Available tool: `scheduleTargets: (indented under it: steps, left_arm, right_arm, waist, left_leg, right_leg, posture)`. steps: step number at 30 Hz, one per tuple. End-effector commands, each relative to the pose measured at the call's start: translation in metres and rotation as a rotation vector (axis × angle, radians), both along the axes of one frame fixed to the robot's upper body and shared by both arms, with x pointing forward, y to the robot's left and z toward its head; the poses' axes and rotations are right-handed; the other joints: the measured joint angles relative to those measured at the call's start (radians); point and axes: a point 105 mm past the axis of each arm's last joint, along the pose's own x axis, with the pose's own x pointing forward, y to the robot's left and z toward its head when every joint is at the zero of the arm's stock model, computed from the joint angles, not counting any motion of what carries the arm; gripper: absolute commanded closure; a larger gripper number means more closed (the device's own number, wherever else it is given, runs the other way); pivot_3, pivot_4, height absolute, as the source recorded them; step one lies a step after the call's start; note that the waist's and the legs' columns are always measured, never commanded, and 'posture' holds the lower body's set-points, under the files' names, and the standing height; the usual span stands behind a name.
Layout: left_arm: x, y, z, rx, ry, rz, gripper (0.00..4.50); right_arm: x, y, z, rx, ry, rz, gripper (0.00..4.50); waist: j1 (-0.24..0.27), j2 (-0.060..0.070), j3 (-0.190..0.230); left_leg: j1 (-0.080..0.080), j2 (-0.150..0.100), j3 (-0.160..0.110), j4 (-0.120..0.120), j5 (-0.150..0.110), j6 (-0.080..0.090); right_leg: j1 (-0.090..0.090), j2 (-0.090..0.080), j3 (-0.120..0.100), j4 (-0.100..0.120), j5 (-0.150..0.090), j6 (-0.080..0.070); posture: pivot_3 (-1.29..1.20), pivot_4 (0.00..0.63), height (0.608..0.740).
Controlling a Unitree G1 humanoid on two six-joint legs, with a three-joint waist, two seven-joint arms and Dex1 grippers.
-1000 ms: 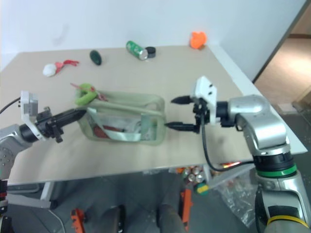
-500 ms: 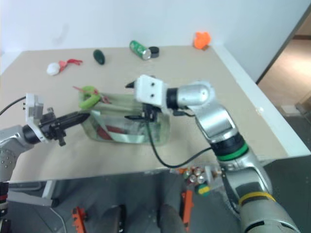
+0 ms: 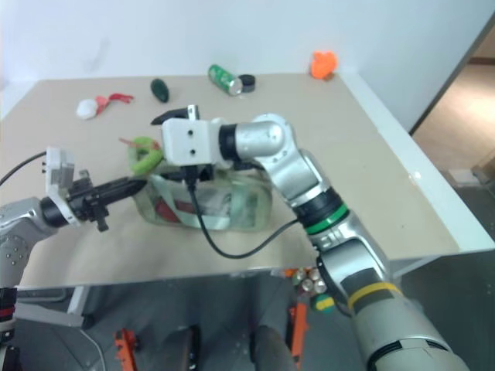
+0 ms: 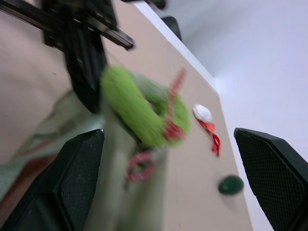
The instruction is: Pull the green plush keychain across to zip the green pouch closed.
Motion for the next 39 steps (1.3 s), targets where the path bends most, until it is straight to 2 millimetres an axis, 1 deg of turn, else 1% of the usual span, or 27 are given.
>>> scheduleTargets:
  steps: [1,4,8,15,16,17,27,28,35,37,39]
  left_arm:
    - [-0.004,-0.011,-0.005,0.016,0.017,-0.041,4.50]
    - [-0.005,-0.011,-0.005,0.014,0.018,-0.037,4.50]
    - [-0.006,-0.012,-0.005,0.010,0.021,-0.035,4.50]
    - [-0.006,-0.014,-0.007,0.003,0.026,-0.034,4.50]
    - [-0.006,-0.014,-0.007,0.002,0.026,-0.033,4.50]
    - [-0.006,-0.014,-0.007,0.001,0.026,-0.032,4.50]
    - [-0.005,-0.013,-0.006,-0.006,0.023,-0.020,4.50]
    - [-0.005,-0.013,-0.006,-0.006,0.023,-0.020,4.50]
    - [-0.003,-0.013,-0.005,-0.010,0.020,-0.021,4.50]
    - [-0.003,-0.014,-0.005,-0.011,0.020,-0.022,4.50]
    - [-0.002,-0.015,-0.005,-0.012,0.020,-0.026,4.50]
  right_arm:
    - [-0.009,0.007,0.014,0.013,-0.054,0.049,0.03]
    - [-0.012,0.013,0.014,0.013,-0.052,0.072,0.03]
    - [-0.013,0.019,0.018,0.029,-0.053,0.083,0.03]
    - [-0.015,0.024,0.023,0.048,-0.051,0.099,0.03]
    - [-0.015,0.024,0.023,0.049,-0.050,0.101,0.55]
    - [-0.015,0.024,0.023,0.048,-0.048,0.103,0.80]
    - [-0.019,0.021,0.016,0.009,-0.023,0.134,4.29]
    - [-0.019,0.020,0.015,0.006,-0.021,0.135,4.48]
    - [-0.020,0.014,0.012,-0.023,0.010,0.141,4.48]
    - [-0.016,0.011,0.015,-0.009,0.006,0.118,4.48]
    - [-0.007,0.004,0.022,0.011,-0.019,0.073,4.48]
  waist:
    - [0.002,0.000,0.000]
    - [0.002,0.000,0.000]
    - [0.002,0.000,0.000]
    - [0.002,0.000,0.000]
    - [0.002,0.000,0.000]
    - [0.002,0.000,0.000]
    - [0.002,0.000,0.000]
    - [0.002,0.000,0.000]
    - [0.002,0.000,0.000]
    - [0.002,0.000,0.000]
    - [0.002,0.000,0.000]
  left_leg:
    - [0.000,0.000,0.000,0.000,0.000,0.000]
    - [0.000,0.000,0.000,0.000,0.000,0.000]
    - [0.000,0.000,-0.001,0.000,0.000,0.000]
    - [0.000,0.000,-0.001,0.000,0.000,0.000]
    - [0.000,0.000,-0.001,0.000,0.000,0.000]
    - [0.000,0.000,-0.001,0.000,0.000,0.000]
    - [0.000,0.000,-0.001,0.000,0.000,0.000]
    - [0.000,0.000,-0.001,0.000,0.000,0.000]
    - [0.000,0.000,-0.001,0.000,0.000,0.000]
    - [0.000,0.000,-0.001,0.000,0.000,0.000]
    - [0.000,0.000,-0.001,0.000,0.000,0.000]
  right_leg:
    - [0.000,0.000,0.000,0.000,0.000,0.000]
    - [0.000,0.000,0.000,0.000,0.000,0.000]
    - [0.000,0.000,-0.001,0.000,0.000,0.000]
    - [0.000,0.000,-0.001,0.000,0.000,0.000]
    - [0.000,0.000,-0.001,0.000,0.000,0.000]
    - [0.000,0.000,-0.001,0.000,0.000,0.000]
    - [0.000,0.000,-0.001,0.000,0.000,0.000]
    - [0.000,0.000,-0.001,0.000,0.000,0.000]
    - [0.000,0.000,-0.001,0.000,0.000,0.000]
    - [0.000,0.000,-0.001,0.000,0.000,0.000]
    - [0.000,0.000,-0.001,0.000,0.000,0.000]
  posture:
    - [0.00,0.150,0.740]
    - [0.00,0.150,0.740]
    - [0.00,0.150,0.740]
    - [0.00,0.150,0.740]
    - [0.00,0.150,0.740]
    - [0.00,0.150,0.740]
    - [0.00,0.150,0.740]
    - [0.00,0.150,0.740]
    - [0.00,0.150,0.740]
    - [0.00,0.150,0.740]
    - [0.00,0.150,0.740]
